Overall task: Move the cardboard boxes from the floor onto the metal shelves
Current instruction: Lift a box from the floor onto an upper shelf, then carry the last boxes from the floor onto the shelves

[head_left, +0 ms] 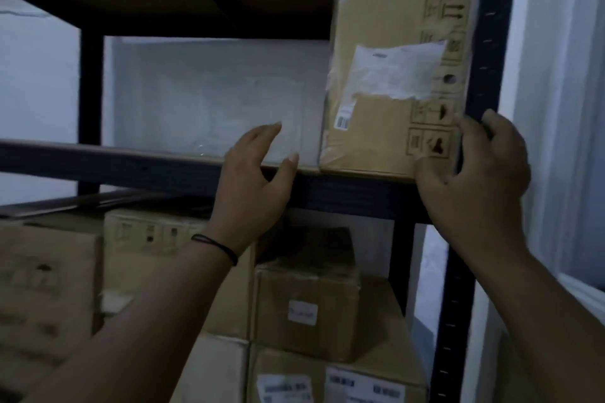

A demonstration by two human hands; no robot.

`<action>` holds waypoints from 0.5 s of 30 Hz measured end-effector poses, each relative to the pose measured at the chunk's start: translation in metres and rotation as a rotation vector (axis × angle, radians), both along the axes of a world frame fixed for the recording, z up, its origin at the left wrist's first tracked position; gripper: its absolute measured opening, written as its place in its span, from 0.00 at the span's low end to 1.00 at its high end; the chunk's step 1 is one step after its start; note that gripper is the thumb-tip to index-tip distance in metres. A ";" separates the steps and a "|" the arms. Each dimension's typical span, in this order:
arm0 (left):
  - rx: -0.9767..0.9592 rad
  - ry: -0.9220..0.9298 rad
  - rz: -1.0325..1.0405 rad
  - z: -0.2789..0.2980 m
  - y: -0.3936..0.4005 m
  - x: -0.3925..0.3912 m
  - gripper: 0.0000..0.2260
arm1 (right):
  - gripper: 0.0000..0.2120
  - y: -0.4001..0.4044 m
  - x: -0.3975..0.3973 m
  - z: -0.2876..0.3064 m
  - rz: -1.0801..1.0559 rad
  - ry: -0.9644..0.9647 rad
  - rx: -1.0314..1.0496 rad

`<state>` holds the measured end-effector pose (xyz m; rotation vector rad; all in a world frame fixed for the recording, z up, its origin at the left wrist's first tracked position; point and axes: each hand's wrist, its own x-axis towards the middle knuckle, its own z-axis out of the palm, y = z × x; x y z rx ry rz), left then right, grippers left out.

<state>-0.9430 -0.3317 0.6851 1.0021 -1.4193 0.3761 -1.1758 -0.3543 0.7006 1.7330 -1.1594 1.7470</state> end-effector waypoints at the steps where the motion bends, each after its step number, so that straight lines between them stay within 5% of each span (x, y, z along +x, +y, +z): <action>1: -0.003 0.000 0.026 -0.006 0.006 0.006 0.23 | 0.28 0.003 0.010 -0.006 0.001 0.028 -0.020; 15: 0.322 -0.056 0.429 -0.124 0.188 0.180 0.18 | 0.21 0.103 0.192 -0.138 0.323 0.208 0.150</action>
